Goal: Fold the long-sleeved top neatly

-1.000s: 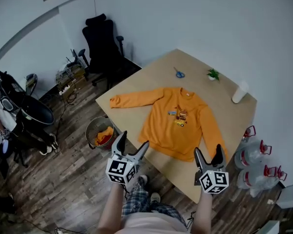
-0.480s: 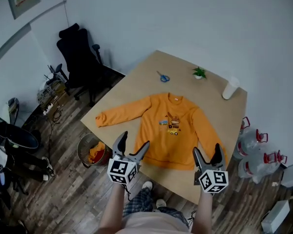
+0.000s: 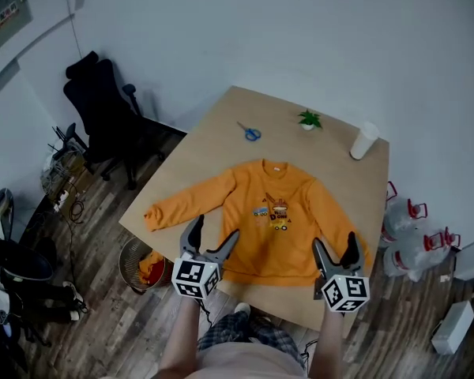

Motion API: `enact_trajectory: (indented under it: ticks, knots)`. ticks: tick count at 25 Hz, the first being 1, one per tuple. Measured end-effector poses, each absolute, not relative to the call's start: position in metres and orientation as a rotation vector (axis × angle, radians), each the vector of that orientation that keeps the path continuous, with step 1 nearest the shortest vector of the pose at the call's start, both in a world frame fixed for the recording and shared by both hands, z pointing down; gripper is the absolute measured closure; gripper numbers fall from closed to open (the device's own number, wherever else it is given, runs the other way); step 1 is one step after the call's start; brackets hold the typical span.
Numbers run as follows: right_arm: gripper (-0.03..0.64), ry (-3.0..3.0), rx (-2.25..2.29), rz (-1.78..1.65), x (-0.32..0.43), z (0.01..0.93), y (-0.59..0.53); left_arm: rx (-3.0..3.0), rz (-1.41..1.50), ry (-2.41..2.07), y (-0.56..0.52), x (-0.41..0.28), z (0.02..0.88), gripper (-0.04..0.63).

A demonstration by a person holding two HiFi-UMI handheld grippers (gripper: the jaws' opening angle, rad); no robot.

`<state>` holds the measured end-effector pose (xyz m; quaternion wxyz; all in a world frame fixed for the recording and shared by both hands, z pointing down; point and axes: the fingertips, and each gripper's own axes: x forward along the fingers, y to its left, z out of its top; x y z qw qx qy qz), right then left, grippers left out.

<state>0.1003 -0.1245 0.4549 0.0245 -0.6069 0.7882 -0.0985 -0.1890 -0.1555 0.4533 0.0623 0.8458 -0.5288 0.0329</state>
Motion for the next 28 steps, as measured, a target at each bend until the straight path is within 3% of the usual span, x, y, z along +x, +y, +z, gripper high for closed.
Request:
enact_trajectory:
  ticks: [11,28]
  knots:
    - [0.155,2.510,-1.795,-0.324,0.072,0.444,-0.157,2.459,0.111,-1.693,-0.177,-0.220,0.457,0.192]
    - [0.158,3.001,-1.220,-0.364,-0.144,0.467,-0.243,1.942,0.202,-2.071,-0.174,-0.383,0.510,0.192]
